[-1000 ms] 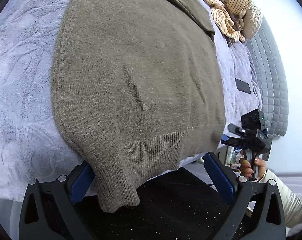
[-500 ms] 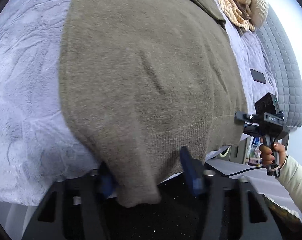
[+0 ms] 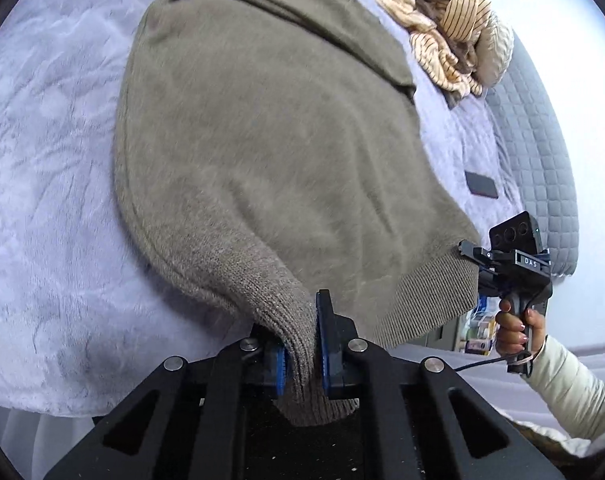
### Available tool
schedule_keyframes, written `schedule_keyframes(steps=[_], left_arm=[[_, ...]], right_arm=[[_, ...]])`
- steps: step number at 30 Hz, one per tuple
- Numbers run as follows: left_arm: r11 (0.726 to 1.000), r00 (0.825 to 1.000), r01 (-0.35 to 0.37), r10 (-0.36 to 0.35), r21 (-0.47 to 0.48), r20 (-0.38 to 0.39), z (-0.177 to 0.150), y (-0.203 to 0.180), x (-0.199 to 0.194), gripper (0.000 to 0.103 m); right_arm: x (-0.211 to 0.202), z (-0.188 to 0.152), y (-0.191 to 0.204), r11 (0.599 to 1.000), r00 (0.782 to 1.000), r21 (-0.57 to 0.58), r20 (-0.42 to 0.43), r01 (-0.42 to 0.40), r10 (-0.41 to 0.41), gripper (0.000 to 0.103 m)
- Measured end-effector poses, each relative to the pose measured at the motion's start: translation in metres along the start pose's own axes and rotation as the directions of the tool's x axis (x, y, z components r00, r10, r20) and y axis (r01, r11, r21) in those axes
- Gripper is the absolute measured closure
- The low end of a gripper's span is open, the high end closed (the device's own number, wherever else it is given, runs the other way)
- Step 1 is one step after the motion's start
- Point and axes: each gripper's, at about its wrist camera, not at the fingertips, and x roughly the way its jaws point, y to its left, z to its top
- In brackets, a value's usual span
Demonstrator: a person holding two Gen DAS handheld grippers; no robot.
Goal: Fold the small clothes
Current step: 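Lift the hem with both grippers and fold it toward the collar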
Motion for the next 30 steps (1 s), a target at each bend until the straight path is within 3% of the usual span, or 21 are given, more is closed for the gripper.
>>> schedule_keyframes(steps=[14,23,30], left_arm=[[1.000,0.986,0.026,-0.024,-0.010,0.165,0.067,-0.022,-0.045,0.090],[0.999,0.953,-0.027,0.019,0.022,0.303,0.157,-0.042,-0.079,0.090],[0.998,0.923,-0.068,0.062,0.004,0.379,0.251,-0.037,-0.072,0.090]], right_arm=[[-0.025,0.060,0.066,0.979,0.976,-0.064,0.085,-0.194,0.199,0.089],[-0.030,0.141,0.129,0.954,0.962,-0.173,0.082,-0.245,0.262,0.089],[-0.015,0.234,0.142,0.968,0.970,-0.156,0.109,-0.197,0.215,0.089]])
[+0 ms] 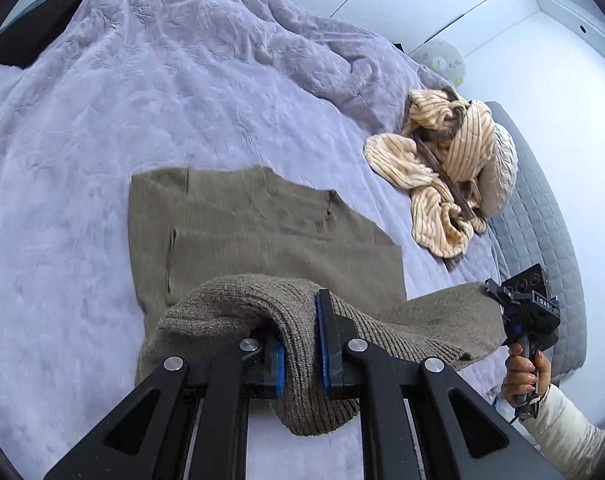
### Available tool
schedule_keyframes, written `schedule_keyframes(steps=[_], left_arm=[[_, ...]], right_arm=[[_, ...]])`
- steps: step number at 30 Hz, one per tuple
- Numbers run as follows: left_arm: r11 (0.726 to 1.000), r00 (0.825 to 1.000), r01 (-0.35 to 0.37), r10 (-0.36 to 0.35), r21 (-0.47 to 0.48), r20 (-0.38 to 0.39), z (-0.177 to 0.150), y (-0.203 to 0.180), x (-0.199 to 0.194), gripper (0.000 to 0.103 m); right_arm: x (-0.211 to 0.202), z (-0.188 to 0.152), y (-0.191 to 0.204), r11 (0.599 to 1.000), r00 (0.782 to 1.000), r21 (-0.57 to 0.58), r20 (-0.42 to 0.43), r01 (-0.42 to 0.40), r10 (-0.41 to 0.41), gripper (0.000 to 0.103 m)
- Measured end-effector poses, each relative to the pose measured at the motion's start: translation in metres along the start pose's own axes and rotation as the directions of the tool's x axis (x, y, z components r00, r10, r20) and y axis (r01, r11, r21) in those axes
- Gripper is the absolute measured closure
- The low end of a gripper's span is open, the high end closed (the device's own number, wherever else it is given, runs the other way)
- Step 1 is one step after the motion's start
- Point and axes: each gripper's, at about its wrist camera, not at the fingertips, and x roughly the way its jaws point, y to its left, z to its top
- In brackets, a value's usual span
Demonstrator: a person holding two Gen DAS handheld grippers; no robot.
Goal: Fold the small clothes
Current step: 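Lift the hem with both grippers and fold it toward the collar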
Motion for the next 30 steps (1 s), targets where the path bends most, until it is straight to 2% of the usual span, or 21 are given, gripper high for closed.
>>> schedule_keyframes(steps=[3,6,9,12,15,17,19,20,22,23,24,26,28,30], left_arm=[[0.999,0.999,-0.043,0.044,-0.015,0.008,0.029,0.014,0.033,0.090],[0.994,0.995,-0.103,0.103,-0.039,-0.008,0.045,0.034,0.068,0.090],[0.986,0.987,-0.157,0.155,-0.055,-0.043,0.046,0.052,0.099,0.090],[0.971,0.970,-0.231,0.226,-0.057,-0.086,0.040,0.063,0.121,0.090],[0.964,0.962,-0.262,0.257,-0.049,-0.097,0.036,0.062,0.126,0.089],[0.958,0.954,-0.282,0.275,-0.047,-0.115,0.037,0.058,0.125,0.089],[0.951,0.946,-0.308,0.301,-0.036,-0.120,0.038,0.052,0.120,0.089],[0.950,0.946,-0.310,0.306,-0.027,-0.112,0.037,0.048,0.115,0.089],[0.952,0.949,-0.305,0.302,-0.016,-0.093,0.036,0.041,0.102,0.087],[0.951,0.948,-0.309,0.306,-0.016,-0.080,0.035,0.038,0.095,0.075],[0.946,0.945,-0.324,0.323,-0.018,-0.061,0.033,0.036,0.087,0.056],[0.933,0.934,-0.358,0.358,-0.028,-0.006,0.030,0.034,0.069,0.034],[0.934,0.934,-0.356,0.356,-0.040,0.015,0.024,0.036,0.056,0.034],[0.926,0.926,-0.376,0.376,-0.025,-0.002,0.017,0.037,0.056,0.034]], right_arm=[[0.019,0.036,-0.024,0.998,0.999,0.054,0.003,0.044,-0.044,0.089],[0.041,0.063,-0.055,0.990,0.995,0.099,-0.008,0.104,-0.104,0.089],[0.063,0.079,-0.084,0.978,0.985,0.119,-0.039,0.174,-0.170,0.089],[0.081,0.088,-0.106,0.963,0.973,0.138,-0.065,0.230,-0.223,0.086],[0.087,0.094,-0.117,0.952,0.964,0.156,-0.076,0.264,-0.255,0.084],[0.087,0.095,-0.113,0.953,0.963,0.149,-0.089,0.264,-0.252,0.074],[0.082,0.094,-0.103,0.958,0.964,0.120,-0.097,0.260,-0.249,0.042],[0.078,0.093,-0.097,0.962,0.966,0.111,-0.099,0.250,-0.239,0.039],[0.069,0.088,-0.084,0.969,0.970,0.088,-0.105,0.230,-0.221,0.039],[0.064,0.084,-0.079,0.970,0.969,0.069,-0.105,0.232,-0.224,0.039],[0.058,0.079,-0.073,0.972,0.968,0.044,-0.105,0.233,-0.227,0.039],[0.048,0.069,-0.068,0.974,0.969,0.018,-0.104,0.227,-0.224,0.043],[0.039,0.058,-0.066,0.964,0.959,-0.025,-0.101,0.265,-0.266,0.056],[0.039,0.047,-0.065,0.938,0.933,-0.103,-0.114,0.331,-0.342,0.064]])
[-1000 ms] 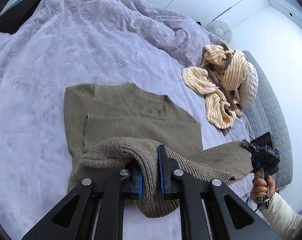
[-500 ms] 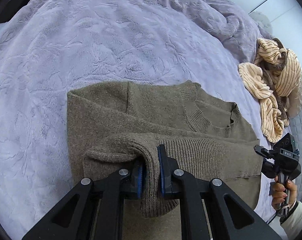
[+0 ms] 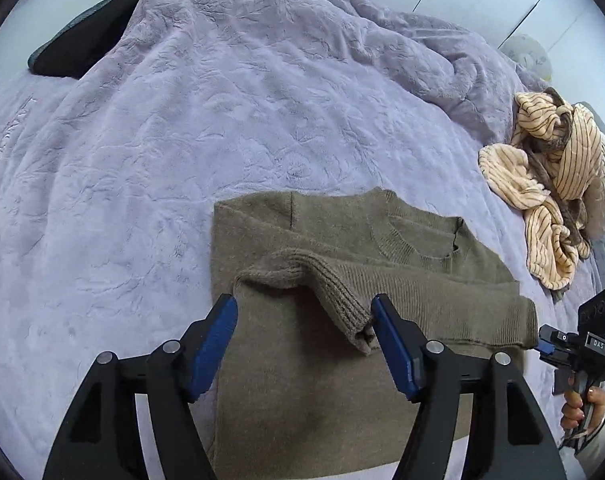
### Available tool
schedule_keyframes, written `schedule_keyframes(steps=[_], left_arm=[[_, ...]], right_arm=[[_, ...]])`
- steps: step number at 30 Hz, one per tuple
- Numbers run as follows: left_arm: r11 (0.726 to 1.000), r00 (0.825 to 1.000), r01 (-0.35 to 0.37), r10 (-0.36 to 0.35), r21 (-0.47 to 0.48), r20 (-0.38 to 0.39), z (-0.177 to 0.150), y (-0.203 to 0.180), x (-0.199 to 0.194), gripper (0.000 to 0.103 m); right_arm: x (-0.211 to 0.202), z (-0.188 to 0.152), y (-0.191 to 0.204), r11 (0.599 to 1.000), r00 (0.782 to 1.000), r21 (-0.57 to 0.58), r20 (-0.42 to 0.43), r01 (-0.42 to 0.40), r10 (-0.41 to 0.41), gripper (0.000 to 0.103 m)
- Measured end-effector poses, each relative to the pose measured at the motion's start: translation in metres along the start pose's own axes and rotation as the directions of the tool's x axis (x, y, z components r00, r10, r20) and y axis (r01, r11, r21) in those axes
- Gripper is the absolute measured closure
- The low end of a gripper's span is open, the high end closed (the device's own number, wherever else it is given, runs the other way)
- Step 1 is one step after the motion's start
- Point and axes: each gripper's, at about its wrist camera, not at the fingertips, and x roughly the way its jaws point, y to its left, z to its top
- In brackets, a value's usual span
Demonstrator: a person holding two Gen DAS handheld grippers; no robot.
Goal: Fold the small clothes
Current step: 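Lift the hem with both grippers and fold it toward the collar, then lay the hem down near the collar and open both grippers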
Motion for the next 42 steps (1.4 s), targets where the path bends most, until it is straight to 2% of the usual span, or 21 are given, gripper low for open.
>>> schedule_keyframes(steps=[2,4,8,13,16,20,21,22,23,26,28,30,33,35,36,37,40,42], left_arm=[[0.997,0.998,-0.035,0.038,0.062,-0.051,-0.012,-0.007,0.011,0.034],[0.990,0.991,-0.059,0.073,0.126,-0.110,-0.029,-0.015,0.028,0.034],[0.991,0.989,-0.040,0.058,0.127,-0.137,-0.042,-0.023,0.046,0.034],[0.994,0.995,-0.023,0.033,0.111,-0.089,-0.011,-0.037,0.056,0.034],[0.992,0.997,-0.049,0.055,0.113,-0.051,0.015,-0.041,0.065,0.034],[0.997,0.998,-0.057,0.058,0.043,-0.015,0.042,-0.031,0.077,0.034],[0.998,0.998,-0.055,0.055,0.022,-0.014,0.049,-0.028,0.079,0.034],[0.999,0.999,-0.054,0.054,0.003,-0.010,0.054,-0.026,0.079,0.034],[0.999,0.999,-0.051,0.051,-0.012,0.001,0.059,-0.025,0.078,0.034],[0.998,0.997,-0.061,0.063,-0.030,0.046,0.072,-0.021,0.067,0.034],[0.997,0.996,-0.072,0.073,-0.021,0.060,0.076,-0.018,0.059,0.034],[0.996,0.995,-0.086,0.085,0.018,0.058,0.073,-0.017,0.055,0.034],[0.988,0.992,-0.125,0.122,0.090,0.037,0.061,-0.018,0.058,0.034],[0.980,0.987,-0.159,0.157,0.121,0.026,0.055,-0.020,0.068,0.033],[0.977,0.984,-0.178,0.177,0.119,0.016,0.056,-0.020,0.075,0.033],[0.976,0.982,-0.189,0.190,0.109,0.010,0.057,-0.018,0.080,0.033],[0.964,0.965,-0.263,0.261,0.047,0.038,0.074,-0.009,0.086,0.033],[0.953,0.950,-0.301,0.302,-0.028,0.080,0.088,0.001,0.074,0.033]], right_arm=[[0.009,-0.010,0.002,0.997,0.998,-0.062,-0.038,0.051,-0.054,0.069],[0.021,-0.019,0.002,0.995,0.995,-0.085,-0.086,0.051,-0.058,0.069],[0.039,-0.030,0.007,0.980,0.985,-0.172,-0.119,0.103,-0.125,0.069],[0.043,0.004,0.028,0.970,0.992,-0.215,-0.023,0.115,-0.123,0.069],[0.048,0.033,0.037,0.956,0.987,-0.242,0.037,0.162,-0.158,0.069],[0.052,0.069,0.034,0.949,0.976,-0.232,0.089,0.214,-0.198,0.068],[0.053,0.076,0.030,0.952,0.975,-0.218,0.094,0.215,-0.199,0.061],[0.055,0.083,0.026,0.961,0.978,-0.187,0.088,0.205,-0.191,0.049],[0.056,0.088,0.024,0.969,0.980,-0.162,0.092,0.187,-0.174,0.045],[0.041,0.098,0.018,0.987,0.984,-0.100,0.140,0.128,-0.113,0.044],[0.028,0.099,0.020,0.982,0.975,-0.105,0.174,0.157,-0.137,0.044],[0.018,0.097,0.022,0.966,0.960,-0.124,0.197,0.228,-0.201,0.044],[0.019,0.089,0.022,0.906,0.917,-0.187,0.198,0.381,-0.345,0.044],[0.030,0.087,0.016,0.888,0.908,-0.202,0.155,0.414,-0.388,0.048],[0.037,0.088,0.010,0.884,0.905,-0.196,0.130,0.424,-0.405,0.063],[0.044,0.088,0.005,0.889,0.909,-0.188,0.104,0.417,-0.404,0.083],[0.052,0.089,-0.002,0.883,0.898,-0.168,0.104,0.439,-0.427,0.091],[0.052,0.089,-0.004,0.872,0.887,-0.168,0.116,0.460,-0.446,0.091]])
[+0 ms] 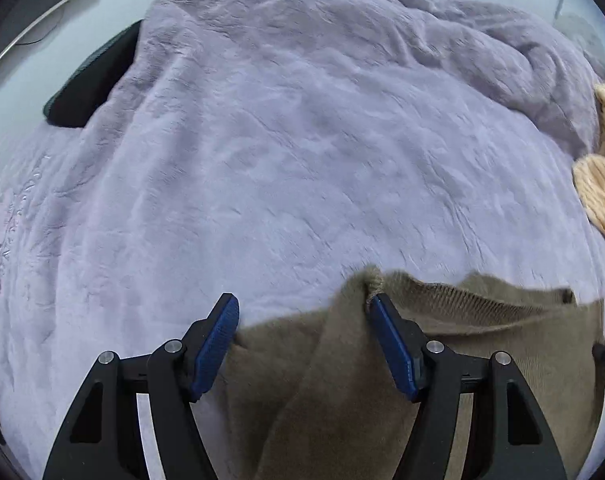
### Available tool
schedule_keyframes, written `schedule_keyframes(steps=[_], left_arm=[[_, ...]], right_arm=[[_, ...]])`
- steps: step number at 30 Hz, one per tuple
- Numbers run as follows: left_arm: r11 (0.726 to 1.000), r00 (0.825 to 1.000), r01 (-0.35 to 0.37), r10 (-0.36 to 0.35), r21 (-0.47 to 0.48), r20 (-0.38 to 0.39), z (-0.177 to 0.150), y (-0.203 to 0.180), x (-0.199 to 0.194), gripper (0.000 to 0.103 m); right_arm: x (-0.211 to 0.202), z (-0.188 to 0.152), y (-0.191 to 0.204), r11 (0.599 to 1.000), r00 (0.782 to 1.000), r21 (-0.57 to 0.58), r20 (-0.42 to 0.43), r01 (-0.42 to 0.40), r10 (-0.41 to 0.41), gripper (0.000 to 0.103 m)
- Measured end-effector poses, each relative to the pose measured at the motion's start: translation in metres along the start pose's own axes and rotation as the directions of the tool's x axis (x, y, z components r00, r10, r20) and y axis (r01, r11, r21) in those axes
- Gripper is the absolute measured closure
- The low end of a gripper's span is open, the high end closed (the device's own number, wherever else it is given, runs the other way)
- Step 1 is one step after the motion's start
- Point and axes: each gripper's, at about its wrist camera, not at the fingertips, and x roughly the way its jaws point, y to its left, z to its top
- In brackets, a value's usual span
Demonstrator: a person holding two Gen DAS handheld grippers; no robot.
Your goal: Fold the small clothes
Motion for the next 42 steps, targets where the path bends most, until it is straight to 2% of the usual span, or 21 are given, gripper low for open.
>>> schedule_keyframes(steps=[2,5,7,9,12,14,17,18,20,21,22,24,26,34,37,42], left_arm=[[0.999,1.000,0.002,-0.001,-0.042,0.026,0.010,0.014,-0.011,0.033],[0.999,0.999,0.031,-0.032,0.023,0.025,0.007,0.018,-0.025,0.033],[0.993,1.000,0.021,-0.022,0.112,0.001,-0.006,0.009,-0.024,0.033],[0.988,0.999,0.000,0.005,0.153,-0.032,-0.020,0.001,-0.016,0.033],[0.993,0.993,0.019,-0.006,0.113,-0.114,-0.040,0.000,0.000,0.033],[0.992,0.993,0.052,-0.039,0.117,-0.110,-0.050,-0.001,-0.006,0.033],[0.981,0.995,0.063,-0.047,0.183,-0.093,-0.068,-0.007,-0.024,0.033],[0.978,0.994,0.072,-0.055,0.194,-0.093,-0.075,-0.007,-0.030,0.033],[0.977,0.994,0.075,-0.057,0.198,-0.098,-0.086,-0.006,-0.040,0.033],[0.978,0.993,0.079,-0.059,0.194,-0.105,-0.092,-0.004,-0.044,0.033],[0.978,0.991,0.086,-0.066,0.188,-0.113,-0.099,-0.003,-0.048,0.032],[0.979,0.990,0.083,-0.061,0.184,-0.126,-0.112,-0.002,-0.055,0.003],[0.979,0.990,0.079,-0.055,0.190,-0.128,-0.127,-0.004,-0.063,0.002],[0.977,0.969,0.121,-0.078,0.178,-0.236,-0.185,-0.013,-0.081,0.002],[0.977,0.963,0.118,-0.069,0.180,-0.259,-0.204,-0.017,-0.090,0.002],[0.976,0.958,0.114,-0.059,0.184,-0.282,-0.229,-0.025,-0.112,0.002]], right_arm=[[-0.001,0.000,-0.003,1.000,1.000,-0.004,0.000,0.014,-0.014,0.091],[-0.005,0.000,-0.007,1.000,1.000,0.004,0.004,0.001,-0.001,0.091],[-0.005,0.000,-0.008,1.000,1.000,0.004,0.006,0.009,-0.009,0.091],[-0.001,0.000,-0.010,1.000,1.000,0.012,0.000,0.022,-0.022,0.091],[0.002,-0.001,-0.014,0.999,1.000,0.046,-0.001,0.028,-0.028,0.091],[-0.005,-0.003,-0.015,0.998,1.000,0.063,0.007,0.018,-0.018,0.087],[-0.020,-0.010,-0.014,0.998,1.000,0.054,0.004,0.015,-0.015,0.085],[-0.026,-0.014,-0.015,0.998,1.000,0.054,0.001,0.012,-0.012,0.081],[-0.036,-0.024,-0.016,0.998,1.000,0.066,-0.001,-0.001,0.001,0.069],[-0.043,-0.032,-0.017,0.997,1.000,0.075,-0.003,-0.008,0.008,0.058],[-0.046,-0.038,-0.018,0.997,1.000,0.080,-0.005,-0.012,0.012,0.054],[-0.052,-0.055,-0.019,0.996,1.000,0.084,-0.017,-0.020,0.022,0.054],[-0.056,-0.074,-0.021,0.996,0.999,0.092,-0.041,-0.019,0.023,0.054],[-0.063,-0.146,-0.029,0.986,0.995,0.168,-0.091,-0.025,0.040,0.049],[-0.064,-0.167,-0.023,0.985,0.993,0.169,-0.114,-0.017,0.036,0.041],[-0.066,-0.196,-0.008,0.990,0.988,0.137,-0.153,0.021,0.000,0.036]])
